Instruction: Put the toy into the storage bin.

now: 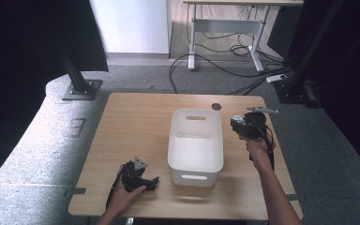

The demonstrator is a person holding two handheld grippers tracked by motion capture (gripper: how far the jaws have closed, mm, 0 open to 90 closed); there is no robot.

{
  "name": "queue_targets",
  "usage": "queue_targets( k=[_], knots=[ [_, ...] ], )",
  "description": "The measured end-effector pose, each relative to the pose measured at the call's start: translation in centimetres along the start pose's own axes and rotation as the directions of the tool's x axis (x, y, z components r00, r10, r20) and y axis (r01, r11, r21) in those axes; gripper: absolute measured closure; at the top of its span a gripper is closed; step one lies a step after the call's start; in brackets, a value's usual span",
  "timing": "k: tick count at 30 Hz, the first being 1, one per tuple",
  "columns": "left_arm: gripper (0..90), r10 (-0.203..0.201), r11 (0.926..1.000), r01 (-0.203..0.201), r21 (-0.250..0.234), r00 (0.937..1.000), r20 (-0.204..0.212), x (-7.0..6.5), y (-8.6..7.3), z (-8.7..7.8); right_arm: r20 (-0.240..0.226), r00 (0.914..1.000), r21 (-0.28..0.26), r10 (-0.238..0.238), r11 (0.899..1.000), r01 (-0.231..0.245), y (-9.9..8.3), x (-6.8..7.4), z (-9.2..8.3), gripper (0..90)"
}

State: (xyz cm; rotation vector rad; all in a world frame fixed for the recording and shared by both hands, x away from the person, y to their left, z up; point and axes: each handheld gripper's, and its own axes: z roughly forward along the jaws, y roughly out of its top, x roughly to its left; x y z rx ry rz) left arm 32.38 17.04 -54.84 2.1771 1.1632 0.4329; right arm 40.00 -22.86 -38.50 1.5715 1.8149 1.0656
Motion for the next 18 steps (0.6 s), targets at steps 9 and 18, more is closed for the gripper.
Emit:
queue_targets(
  k=[9, 18],
  knots=[
    [0.5, 0.000, 1.0000, 0.000, 0.000, 1.0000, 0.000, 0.0, 0.0, 0.0, 0.004, 0.9998, -0.002, -0.019, 1.000, 0.019, 0.6, 0.9, 0.1, 50.3],
    [0.6, 0.000, 1.0000, 0.000, 0.000, 1.0000, 0.001, 0.0, 0.0, 0.0, -0.014, 0.9998, -0.020, -0.014, 1.000, 0.013, 1.3, 1.9, -0.1, 50.3]
  ],
)
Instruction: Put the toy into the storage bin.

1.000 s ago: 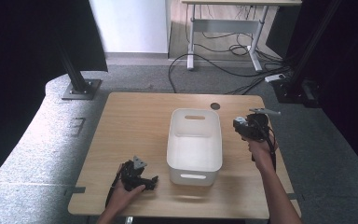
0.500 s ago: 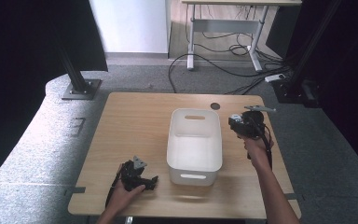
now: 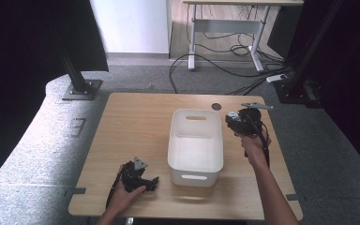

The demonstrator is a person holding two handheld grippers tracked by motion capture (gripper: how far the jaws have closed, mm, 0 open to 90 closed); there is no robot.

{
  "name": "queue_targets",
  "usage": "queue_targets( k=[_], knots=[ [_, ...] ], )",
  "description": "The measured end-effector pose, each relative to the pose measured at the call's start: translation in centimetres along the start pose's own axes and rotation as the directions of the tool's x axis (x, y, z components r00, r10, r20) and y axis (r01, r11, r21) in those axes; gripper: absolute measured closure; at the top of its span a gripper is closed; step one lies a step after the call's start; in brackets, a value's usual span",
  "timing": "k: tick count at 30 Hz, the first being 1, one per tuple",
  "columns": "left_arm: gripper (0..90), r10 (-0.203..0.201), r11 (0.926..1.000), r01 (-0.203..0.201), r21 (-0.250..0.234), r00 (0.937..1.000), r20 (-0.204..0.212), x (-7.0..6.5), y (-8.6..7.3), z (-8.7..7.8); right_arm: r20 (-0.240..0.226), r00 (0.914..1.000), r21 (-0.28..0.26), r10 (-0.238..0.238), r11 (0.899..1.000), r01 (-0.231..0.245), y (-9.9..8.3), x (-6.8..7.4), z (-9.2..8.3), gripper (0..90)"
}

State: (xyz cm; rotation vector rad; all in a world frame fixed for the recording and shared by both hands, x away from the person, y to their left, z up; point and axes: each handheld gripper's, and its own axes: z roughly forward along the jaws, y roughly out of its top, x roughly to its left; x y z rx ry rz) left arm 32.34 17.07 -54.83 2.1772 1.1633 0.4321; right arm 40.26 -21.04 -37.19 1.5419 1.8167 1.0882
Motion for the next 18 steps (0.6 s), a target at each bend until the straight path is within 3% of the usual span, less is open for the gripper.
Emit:
queue_targets(
  k=[18],
  knots=[
    [0.6, 0.000, 1.0000, 0.000, 0.000, 1.0000, 0.000, 0.0, 0.0, 0.0, -0.025, 0.9997, 0.001, -0.007, 1.000, 0.007, 0.4, 1.8, 0.7, 50.3]
  ],
)
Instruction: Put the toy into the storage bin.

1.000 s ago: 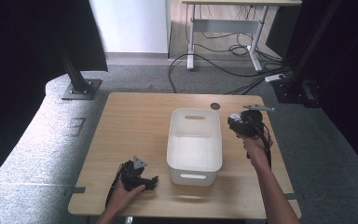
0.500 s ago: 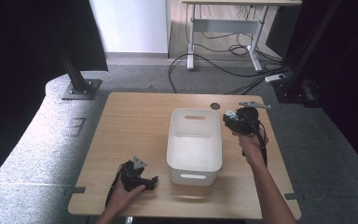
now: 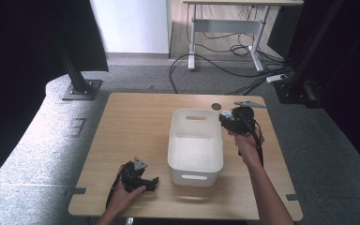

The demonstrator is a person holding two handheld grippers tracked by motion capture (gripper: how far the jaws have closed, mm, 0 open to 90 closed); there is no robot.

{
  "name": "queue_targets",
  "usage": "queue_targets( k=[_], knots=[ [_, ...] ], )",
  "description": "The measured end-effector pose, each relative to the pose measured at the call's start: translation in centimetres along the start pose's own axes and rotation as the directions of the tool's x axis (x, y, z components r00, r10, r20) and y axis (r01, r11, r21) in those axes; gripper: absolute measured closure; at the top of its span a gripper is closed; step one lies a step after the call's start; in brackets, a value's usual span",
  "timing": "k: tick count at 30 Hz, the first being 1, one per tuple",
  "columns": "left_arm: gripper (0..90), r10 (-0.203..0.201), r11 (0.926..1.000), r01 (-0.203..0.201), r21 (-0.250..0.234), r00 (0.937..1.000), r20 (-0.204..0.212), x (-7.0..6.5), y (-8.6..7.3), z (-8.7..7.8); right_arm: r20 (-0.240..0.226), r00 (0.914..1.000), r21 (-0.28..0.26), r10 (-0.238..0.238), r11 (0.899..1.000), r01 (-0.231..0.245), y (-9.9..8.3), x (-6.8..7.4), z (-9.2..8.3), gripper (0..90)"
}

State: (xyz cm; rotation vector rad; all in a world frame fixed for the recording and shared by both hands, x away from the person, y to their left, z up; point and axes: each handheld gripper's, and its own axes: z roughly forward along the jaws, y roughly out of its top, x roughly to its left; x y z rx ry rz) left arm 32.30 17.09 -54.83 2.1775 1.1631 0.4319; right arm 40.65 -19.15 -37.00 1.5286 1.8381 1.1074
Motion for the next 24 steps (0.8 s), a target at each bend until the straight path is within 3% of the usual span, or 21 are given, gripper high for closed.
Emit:
queue_targets(
  k=[24],
  knots=[
    [0.5, 0.000, 1.0000, 0.000, 0.000, 1.0000, 0.000, 0.0, 0.0, 0.0, -0.023, 0.9987, 0.018, -0.045, 0.999, 0.045, 0.5, 2.9, 1.3, 50.3]
  ],
)
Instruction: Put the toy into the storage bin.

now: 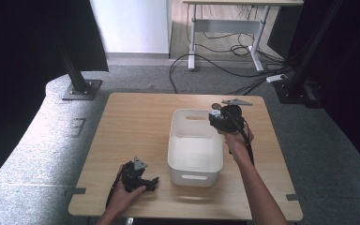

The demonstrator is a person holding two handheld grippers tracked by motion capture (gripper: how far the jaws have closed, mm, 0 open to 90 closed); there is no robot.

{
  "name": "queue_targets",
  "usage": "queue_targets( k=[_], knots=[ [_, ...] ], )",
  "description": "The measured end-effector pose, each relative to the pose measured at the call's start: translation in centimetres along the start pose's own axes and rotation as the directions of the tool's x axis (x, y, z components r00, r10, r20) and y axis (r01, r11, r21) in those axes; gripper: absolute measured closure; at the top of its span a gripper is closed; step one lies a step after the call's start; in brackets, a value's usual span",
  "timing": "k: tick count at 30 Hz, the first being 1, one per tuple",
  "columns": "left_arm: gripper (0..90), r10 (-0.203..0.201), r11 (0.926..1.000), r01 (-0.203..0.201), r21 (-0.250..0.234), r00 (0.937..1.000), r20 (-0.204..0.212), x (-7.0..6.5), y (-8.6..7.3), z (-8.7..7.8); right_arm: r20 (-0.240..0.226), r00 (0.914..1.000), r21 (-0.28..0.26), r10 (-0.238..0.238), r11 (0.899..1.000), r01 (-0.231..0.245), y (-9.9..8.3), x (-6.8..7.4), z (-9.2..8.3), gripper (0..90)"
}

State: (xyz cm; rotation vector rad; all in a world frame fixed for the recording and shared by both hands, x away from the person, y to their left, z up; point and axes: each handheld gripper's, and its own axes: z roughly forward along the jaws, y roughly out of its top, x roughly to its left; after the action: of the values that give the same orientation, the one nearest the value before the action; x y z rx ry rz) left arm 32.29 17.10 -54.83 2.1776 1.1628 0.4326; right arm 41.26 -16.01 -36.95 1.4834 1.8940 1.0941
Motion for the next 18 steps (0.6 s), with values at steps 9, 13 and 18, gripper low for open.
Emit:
queue_targets(
  k=[9, 13, 18],
  knots=[
    [0.6, 0.000, 1.0000, 0.000, 0.000, 1.0000, 0.000, 0.0, 0.0, 0.0, -0.007, 1.0000, -0.001, -0.006, 1.000, 0.006, 0.3, 0.8, 0.2, 50.3],
    [0.6, 0.000, 1.0000, 0.000, 0.000, 1.0000, 0.000, 0.0, 0.0, 0.0, -0.016, 0.9998, -0.004, -0.016, 1.000, 0.016, 0.6, 1.5, 0.2, 50.3],
    [0.6, 0.000, 1.0000, 0.000, 0.000, 1.0000, 0.000, 0.0, 0.0, 0.0, -0.023, 0.9996, -0.005, -0.018, 1.000, 0.018, 0.9, 2.0, 0.4, 50.2]
  ],
)
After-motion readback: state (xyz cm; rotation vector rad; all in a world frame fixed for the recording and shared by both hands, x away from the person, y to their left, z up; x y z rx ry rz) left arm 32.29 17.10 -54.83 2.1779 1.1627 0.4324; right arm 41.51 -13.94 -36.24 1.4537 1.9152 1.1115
